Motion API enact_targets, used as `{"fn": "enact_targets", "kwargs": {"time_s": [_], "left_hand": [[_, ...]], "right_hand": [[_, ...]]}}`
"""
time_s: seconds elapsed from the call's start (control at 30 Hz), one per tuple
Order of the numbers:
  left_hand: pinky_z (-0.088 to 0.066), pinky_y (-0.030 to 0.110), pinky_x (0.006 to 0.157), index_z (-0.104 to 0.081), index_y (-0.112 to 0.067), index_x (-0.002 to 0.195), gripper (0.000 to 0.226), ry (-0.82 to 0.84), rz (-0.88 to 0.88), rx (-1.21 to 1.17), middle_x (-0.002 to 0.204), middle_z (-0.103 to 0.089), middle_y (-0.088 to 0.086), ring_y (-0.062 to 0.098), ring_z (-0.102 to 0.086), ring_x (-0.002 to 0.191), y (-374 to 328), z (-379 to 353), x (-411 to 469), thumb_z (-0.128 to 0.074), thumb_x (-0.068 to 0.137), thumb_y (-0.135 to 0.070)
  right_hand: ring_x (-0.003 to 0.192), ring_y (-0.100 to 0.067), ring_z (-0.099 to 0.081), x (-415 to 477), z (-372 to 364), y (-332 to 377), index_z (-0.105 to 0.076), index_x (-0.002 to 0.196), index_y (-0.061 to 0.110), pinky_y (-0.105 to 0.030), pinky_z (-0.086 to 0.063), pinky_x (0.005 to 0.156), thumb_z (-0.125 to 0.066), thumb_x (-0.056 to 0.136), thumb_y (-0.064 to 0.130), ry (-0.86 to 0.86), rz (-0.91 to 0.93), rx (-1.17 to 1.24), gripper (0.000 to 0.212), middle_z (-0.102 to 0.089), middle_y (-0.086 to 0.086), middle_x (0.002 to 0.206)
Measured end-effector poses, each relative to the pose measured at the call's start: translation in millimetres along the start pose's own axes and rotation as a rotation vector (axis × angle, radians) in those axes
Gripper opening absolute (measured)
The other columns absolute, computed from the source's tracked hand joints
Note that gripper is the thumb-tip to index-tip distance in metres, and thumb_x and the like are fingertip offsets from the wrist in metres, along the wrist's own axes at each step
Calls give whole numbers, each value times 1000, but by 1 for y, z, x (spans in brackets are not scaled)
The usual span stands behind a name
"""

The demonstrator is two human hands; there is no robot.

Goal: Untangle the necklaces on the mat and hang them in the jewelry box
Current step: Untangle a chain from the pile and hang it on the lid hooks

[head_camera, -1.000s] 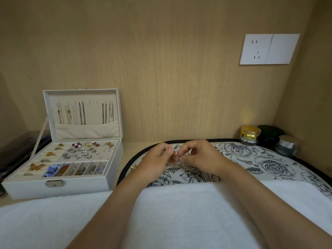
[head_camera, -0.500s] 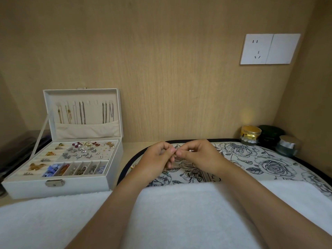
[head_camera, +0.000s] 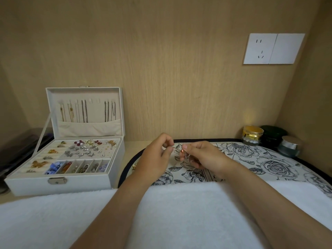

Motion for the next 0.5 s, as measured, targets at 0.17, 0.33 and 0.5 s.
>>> {"fn": "enact_targets", "kwargs": {"time_s": [0.17,0.33,0.5], "left_hand": [[-48,28,68,-60,-34,78,31,-46,-40,44,89,-60,-15,13,-59,75,0,-2,0,-55,94,-7],[-43,16,78,-69,-35,78,40,-23,34,-47,99,-64,-12,2,-60,90,2,-6,-1,-55,91,0],[-44,11,67,-79,-23,77,18,11,121,-183,89,-75,-9,-1,-63,75,-9,-3,-5,-68,91,-21]], "right_hand": [[51,-11,-38,-2,-5,1,-74,85,14,-19,-29,48,-56,99,38,51,-28,36,33,-71,2,78],[43,-4,-34,-3,-7,4,-72,84,12,-17,-27,45,-54,100,35,44,-31,79,33,-68,2,74],[38,-4,-25,-3,-3,5,-71,84,5,-17,-22,41,-52,102,34,-17,-12,15,39,-52,11,50]]}}
Point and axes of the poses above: each hand's wrist, its own x-axis towards the middle knuckle, its own z-axis out of the back of the hand, y = z × x, the point moved 5 cm from there along x, towards the middle knuckle
